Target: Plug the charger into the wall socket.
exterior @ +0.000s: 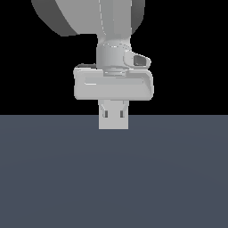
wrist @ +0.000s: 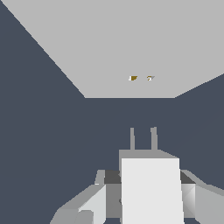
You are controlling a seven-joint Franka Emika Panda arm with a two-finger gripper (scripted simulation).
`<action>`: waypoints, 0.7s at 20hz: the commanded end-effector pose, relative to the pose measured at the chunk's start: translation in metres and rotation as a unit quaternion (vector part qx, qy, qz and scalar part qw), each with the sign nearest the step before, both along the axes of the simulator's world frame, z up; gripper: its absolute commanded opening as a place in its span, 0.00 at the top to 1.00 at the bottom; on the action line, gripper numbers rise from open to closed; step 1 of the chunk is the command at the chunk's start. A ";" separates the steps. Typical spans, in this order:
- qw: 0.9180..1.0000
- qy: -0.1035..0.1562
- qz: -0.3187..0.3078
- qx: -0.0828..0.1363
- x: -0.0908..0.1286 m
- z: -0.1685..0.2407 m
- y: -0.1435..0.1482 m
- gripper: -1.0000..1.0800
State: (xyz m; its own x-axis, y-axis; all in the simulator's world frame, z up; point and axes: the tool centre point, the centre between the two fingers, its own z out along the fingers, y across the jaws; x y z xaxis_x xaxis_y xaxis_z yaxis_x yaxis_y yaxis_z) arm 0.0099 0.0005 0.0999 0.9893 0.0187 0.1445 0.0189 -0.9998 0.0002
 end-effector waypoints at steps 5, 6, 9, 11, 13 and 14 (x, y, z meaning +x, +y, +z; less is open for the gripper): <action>1.000 0.000 0.000 0.000 0.004 0.000 0.000 1.00; 1.000 0.000 0.000 0.000 0.006 0.000 0.000 1.00; 1.000 0.000 0.000 0.000 0.014 0.000 0.000 1.00; 1.000 0.000 0.000 0.000 0.020 0.000 0.001 1.00; 1.000 0.000 0.000 0.000 0.028 0.000 0.001 1.00; 1.000 0.000 0.000 0.000 0.032 0.000 0.001 1.00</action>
